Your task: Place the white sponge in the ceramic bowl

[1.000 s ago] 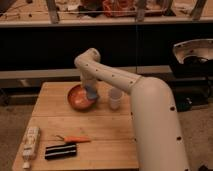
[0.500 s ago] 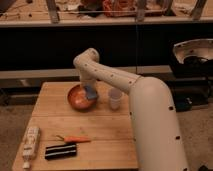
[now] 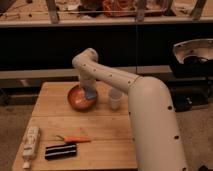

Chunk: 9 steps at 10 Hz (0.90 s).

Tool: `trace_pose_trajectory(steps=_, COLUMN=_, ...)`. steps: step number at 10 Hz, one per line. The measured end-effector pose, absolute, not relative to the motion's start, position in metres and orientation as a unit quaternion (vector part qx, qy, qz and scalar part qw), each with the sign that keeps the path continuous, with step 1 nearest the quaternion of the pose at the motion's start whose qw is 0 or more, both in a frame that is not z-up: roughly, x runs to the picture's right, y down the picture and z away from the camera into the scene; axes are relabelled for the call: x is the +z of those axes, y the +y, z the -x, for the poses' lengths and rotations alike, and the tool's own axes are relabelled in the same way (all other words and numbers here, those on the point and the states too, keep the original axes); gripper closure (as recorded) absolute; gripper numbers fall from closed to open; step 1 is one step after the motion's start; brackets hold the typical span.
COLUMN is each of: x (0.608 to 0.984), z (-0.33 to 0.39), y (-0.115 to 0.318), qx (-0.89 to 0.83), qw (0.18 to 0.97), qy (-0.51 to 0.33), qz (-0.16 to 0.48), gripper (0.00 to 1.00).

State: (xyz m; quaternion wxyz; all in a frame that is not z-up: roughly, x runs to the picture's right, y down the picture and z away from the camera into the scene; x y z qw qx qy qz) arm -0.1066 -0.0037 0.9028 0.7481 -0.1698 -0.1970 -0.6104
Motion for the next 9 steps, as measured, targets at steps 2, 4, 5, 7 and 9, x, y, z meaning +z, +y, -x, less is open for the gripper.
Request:
trace_pose_trajectory(steps=2, x=0.9031, z=0.1069, y=-0.0042, qx=-0.611, qw=0.748, qy=-0.197, qz=0.169, gripper=0.61)
trace_pose_trajectory(steps=4, x=0.9029, z=0.1093, y=-0.0045, qx=-0.613, qw=0.747, qy=-0.198, qz=0.167, gripper=0.43)
trace_pose_trajectory(steps=5, x=0.9028, z=0.1101, y=-0.0046, qx=-0.613, qw=0.746, qy=-0.198, qz=0.167, gripper=0.41)
trace_pose_trajectory(steps=7, x=0.9029, z=0.1112, y=-0.0050, qx=-0.615, qw=0.745, qy=-0.198, qz=0.165, gripper=0.40)
trace_pose_trajectory(steps=9, x=0.9029, z=0.1116, y=-0.0055, qx=-0.615, qw=0.745, qy=-0.198, qz=0.164, gripper=0.35)
